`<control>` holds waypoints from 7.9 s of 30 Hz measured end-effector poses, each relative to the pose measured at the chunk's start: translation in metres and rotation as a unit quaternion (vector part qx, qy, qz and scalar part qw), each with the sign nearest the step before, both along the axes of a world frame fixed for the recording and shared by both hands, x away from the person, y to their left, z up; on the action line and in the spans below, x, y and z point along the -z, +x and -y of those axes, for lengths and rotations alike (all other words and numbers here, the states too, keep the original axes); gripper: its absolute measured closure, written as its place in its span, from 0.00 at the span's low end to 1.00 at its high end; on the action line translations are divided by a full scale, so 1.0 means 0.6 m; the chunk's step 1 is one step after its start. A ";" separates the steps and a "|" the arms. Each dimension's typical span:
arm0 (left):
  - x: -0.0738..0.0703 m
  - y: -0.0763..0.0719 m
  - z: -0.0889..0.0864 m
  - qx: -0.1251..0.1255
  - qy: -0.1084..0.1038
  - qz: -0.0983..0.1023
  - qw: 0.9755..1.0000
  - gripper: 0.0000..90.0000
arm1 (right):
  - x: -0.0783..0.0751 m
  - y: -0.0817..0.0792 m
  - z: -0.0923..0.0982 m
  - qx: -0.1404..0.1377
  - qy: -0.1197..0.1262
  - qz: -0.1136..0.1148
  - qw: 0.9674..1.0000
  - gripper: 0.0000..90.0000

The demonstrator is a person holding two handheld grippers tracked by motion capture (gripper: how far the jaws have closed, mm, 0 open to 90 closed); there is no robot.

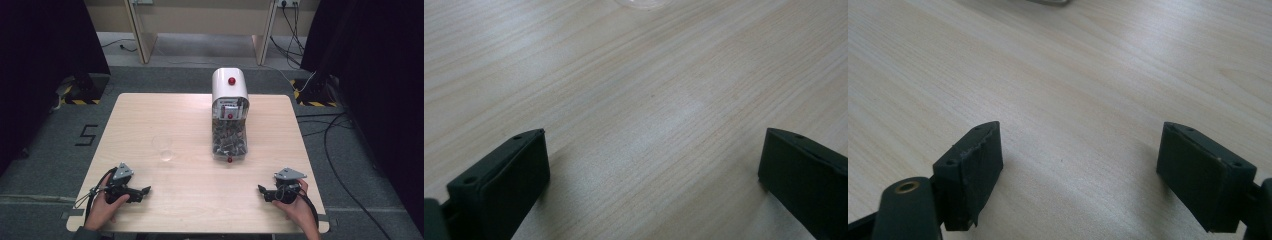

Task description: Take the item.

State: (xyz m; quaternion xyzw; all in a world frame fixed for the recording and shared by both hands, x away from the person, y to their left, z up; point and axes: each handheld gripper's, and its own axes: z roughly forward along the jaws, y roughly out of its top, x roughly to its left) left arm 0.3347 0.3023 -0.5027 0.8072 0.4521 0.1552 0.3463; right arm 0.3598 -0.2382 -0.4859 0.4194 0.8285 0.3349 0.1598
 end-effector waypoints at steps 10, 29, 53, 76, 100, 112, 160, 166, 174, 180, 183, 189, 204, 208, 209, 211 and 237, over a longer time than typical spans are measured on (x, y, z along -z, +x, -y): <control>0.000 0.000 0.000 0.000 0.000 0.000 1.000 0.00 | 0.000 0.000 0.000 0.001 0.001 -0.001 1.000 0.21; 0.000 0.000 0.000 0.000 0.000 0.000 1.000 0.00 | -0.002 0.004 0.008 0.003 0.007 0.005 1.000 0.28; 0.000 0.000 0.000 0.000 0.000 0.000 1.000 0.00 | -0.071 0.020 -0.035 -0.038 0.020 0.089 0.995 0.37; 0.000 0.000 0.000 0.000 0.000 0.000 1.000 0.00 | -0.111 0.055 -0.093 -0.073 0.019 0.121 0.990 0.38; 0.000 0.004 0.000 0.000 0.000 0.000 1.000 0.00 | -0.124 0.104 -0.170 -0.097 0.016 0.125 0.987 0.38; 0.000 0.004 0.000 0.000 0.000 0.000 1.000 0.00 | -0.120 0.124 -0.195 -0.105 0.017 0.119 0.987 0.38; 0.000 0.001 0.000 0.000 0.000 0.001 1.000 0.00 | -0.064 0.176 -0.226 -0.110 -0.038 0.099 0.988 0.71; 0.000 -0.001 -0.001 0.001 0.002 0.001 1.000 0.00 | -0.069 0.175 -0.220 -0.114 -0.021 0.104 0.988 0.82; 0.000 -0.003 -0.002 0.000 0.001 0.001 1.000 0.00 | -0.093 0.170 -0.213 -0.117 0.023 0.120 0.986 0.83; 0.000 -0.003 -0.002 0.001 0.000 0.000 1.000 0.00 | -0.114 0.162 -0.205 -0.114 0.034 0.138 0.983 0.83; 0.000 -0.003 -0.002 0.001 0.000 0.000 1.000 0.00 | -0.119 0.159 -0.204 -0.115 0.038 0.143 0.982 0.83; 0.000 -0.003 -0.002 0.001 0.001 0.000 1.000 0.00 | -0.121 0.159 -0.206 -0.118 0.041 0.143 0.982 0.83; 0.000 0.001 -0.002 0.001 0.000 0.000 1.000 0.00 | -0.132 0.150 -0.210 -0.127 0.063 0.153 0.978 0.83; 0.000 0.000 -0.001 0.001 0.000 0.001 1.000 0.00 | -0.136 0.150 -0.223 -0.138 0.071 0.156 0.975 0.83; 0.000 0.000 -0.001 0.001 0.000 0.001 1.000 0.00 | -0.137 0.150 -0.227 -0.142 0.071 0.157 0.975 0.83; 0.000 -0.002 -0.002 -0.002 0.001 0.002 1.000 0.00 | -0.139 0.150 -0.235 -0.147 0.075 0.158 0.973 0.83; 0.000 -0.004 -0.002 -0.001 0.001 0.000 1.000 0.00 | -0.129 0.151 -0.331 -0.209 0.079 0.152 0.963 0.83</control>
